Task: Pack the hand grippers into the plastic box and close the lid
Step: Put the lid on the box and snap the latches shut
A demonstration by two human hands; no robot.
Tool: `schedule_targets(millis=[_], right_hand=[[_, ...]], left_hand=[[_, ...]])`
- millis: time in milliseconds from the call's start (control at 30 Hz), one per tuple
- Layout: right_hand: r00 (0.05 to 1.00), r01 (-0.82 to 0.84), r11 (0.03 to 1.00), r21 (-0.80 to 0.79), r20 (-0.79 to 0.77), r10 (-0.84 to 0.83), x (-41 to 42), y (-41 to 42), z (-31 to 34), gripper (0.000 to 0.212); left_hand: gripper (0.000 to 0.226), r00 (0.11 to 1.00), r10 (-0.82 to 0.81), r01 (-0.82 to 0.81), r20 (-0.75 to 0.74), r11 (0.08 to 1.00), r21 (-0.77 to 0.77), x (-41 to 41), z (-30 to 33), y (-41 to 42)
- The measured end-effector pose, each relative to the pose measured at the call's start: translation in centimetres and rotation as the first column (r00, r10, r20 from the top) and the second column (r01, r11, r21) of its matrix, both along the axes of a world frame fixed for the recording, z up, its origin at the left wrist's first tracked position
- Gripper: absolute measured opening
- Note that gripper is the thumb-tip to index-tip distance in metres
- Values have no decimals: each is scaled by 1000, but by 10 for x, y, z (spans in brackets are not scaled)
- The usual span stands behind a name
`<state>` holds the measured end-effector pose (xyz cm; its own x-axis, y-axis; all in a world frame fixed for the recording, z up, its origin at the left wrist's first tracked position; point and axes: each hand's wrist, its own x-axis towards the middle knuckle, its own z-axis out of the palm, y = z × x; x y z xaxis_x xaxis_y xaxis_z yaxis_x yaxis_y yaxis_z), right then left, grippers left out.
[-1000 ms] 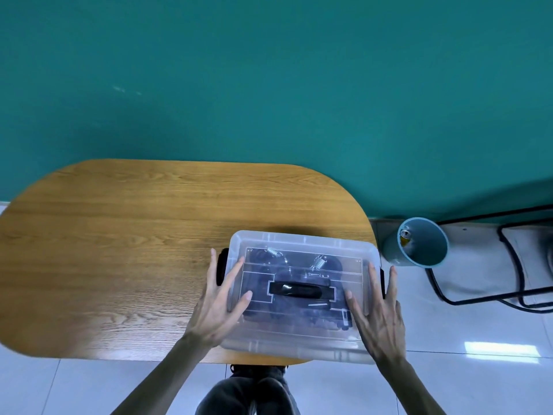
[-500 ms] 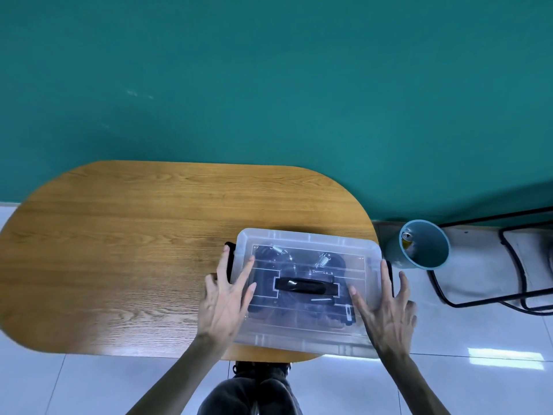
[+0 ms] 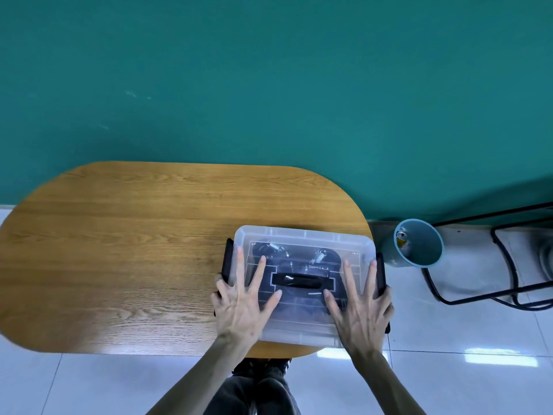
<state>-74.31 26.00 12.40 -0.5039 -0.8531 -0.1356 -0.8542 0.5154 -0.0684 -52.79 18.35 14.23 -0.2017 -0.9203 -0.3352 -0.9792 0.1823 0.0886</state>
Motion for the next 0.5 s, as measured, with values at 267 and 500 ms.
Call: schedule_targets(millis=[267, 500], right_hand=[[1000, -14, 1000, -2, -18, 14, 2, 2, -3, 69], [999, -26, 1000, -15, -18, 26, 3, 3, -6, 67]], left_hand=[[74, 999, 27, -27, 21, 1000, -3, -4, -4, 2], [74, 1000, 23, -23, 11, 1000, 0, -4, -8, 2]])
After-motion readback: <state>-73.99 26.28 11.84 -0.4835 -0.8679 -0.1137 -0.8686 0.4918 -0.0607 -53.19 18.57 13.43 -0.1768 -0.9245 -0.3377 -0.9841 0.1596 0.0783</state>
